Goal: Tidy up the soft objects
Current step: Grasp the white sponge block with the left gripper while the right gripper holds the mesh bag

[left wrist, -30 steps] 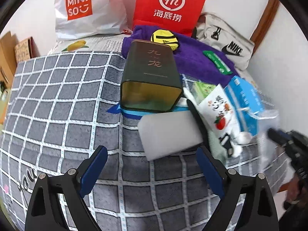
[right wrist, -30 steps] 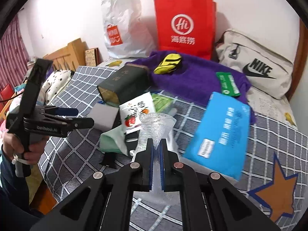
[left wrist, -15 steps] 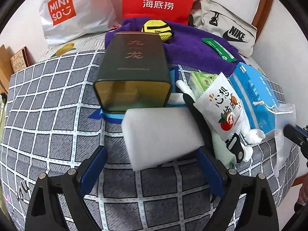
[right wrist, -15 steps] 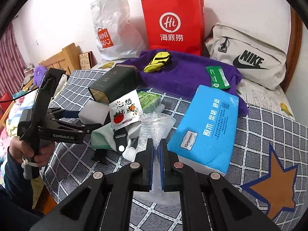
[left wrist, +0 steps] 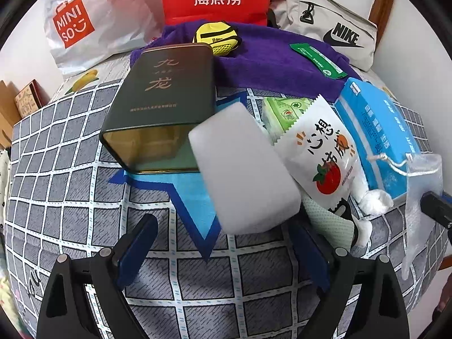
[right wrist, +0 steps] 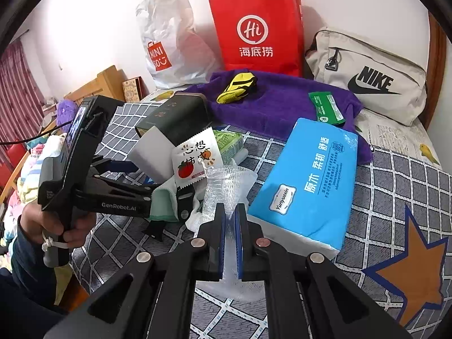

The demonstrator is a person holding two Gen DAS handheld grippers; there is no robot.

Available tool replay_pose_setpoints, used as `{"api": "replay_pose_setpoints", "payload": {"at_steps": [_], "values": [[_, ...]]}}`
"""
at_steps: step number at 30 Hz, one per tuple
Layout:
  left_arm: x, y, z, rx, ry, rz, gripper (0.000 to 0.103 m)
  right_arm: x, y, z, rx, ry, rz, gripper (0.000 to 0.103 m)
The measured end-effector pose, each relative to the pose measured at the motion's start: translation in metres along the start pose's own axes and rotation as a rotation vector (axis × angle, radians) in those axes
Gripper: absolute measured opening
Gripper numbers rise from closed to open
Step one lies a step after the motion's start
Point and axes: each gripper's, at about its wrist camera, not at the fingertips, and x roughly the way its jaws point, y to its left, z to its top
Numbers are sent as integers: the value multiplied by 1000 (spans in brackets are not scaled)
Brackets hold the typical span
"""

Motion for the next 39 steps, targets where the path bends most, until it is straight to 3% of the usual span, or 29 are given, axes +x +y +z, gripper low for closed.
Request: {"api": "replay_pose_setpoints", "payload": {"at_steps": [5,12,15,21,23,26,39], "values": [[-14,2,0,-1,-39,-19,94,1,-2,-2,11,8,0,7],[-28,20,5,-97,-83,-172,94,2,-4,-6,17,14,4,8],[-28,25,9,-128,-90,-205,92,3,-3,-6,16,14,4,8],[-22,21,16,-129,-75,-212,64,3,-4,-6,18,17,3,8],[-17,21,17,-127,-62,-205,47,3,-5,-7,24,18,0,8],[-19,24,13,-141,-67,-269,33,2,-6,-7,23,19,-6,8],[-61,28,11,-102,-160,-257,32,-14,-3,2,19,-15,-11,8]]}}
